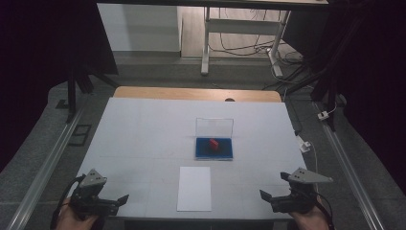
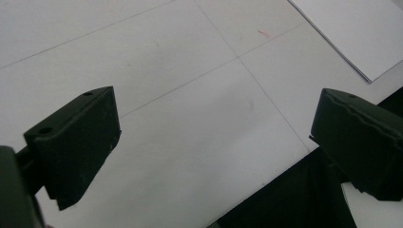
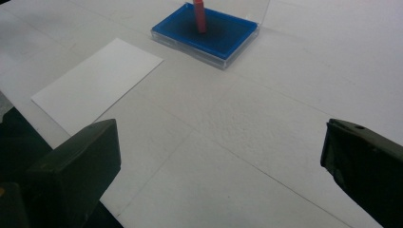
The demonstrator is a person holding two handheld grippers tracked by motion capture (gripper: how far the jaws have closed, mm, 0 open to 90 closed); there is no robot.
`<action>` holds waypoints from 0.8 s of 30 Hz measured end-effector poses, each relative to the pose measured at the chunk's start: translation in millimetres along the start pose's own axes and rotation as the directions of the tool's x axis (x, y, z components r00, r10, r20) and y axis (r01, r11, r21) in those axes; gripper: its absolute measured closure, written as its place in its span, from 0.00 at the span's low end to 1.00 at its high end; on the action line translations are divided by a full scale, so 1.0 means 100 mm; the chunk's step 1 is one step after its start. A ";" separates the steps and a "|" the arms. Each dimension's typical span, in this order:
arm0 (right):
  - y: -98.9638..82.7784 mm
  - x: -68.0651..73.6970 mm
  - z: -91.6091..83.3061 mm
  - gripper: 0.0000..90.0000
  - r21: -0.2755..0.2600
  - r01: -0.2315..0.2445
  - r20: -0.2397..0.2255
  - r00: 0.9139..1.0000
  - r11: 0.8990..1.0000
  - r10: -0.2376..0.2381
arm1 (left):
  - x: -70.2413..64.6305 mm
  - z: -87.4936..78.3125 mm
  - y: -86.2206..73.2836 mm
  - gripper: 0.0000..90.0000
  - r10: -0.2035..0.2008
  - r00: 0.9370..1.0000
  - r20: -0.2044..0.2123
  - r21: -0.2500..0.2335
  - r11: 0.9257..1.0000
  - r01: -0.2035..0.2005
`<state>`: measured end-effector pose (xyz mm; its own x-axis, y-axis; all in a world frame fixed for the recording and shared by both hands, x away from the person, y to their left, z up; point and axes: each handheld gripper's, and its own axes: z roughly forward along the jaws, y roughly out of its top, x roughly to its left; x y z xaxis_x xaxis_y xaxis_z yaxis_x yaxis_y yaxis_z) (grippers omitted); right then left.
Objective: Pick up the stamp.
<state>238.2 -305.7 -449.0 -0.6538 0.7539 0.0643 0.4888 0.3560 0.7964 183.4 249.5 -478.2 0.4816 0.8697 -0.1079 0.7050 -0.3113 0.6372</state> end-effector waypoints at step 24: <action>0.18 0.14 0.23 0.00 0.014 0.101 -0.025 0.995 0.995 -0.101 | -0.01 0.01 0.01 0.04 0.009 1.000 -0.001 0.013 1.000 -0.009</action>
<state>250.9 -276.1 -447.0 -0.7138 0.7003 -0.0012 0.4285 0.4381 0.7902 184.2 248.1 -478.7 0.4874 0.8672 -0.1018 0.7073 -0.3237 0.6284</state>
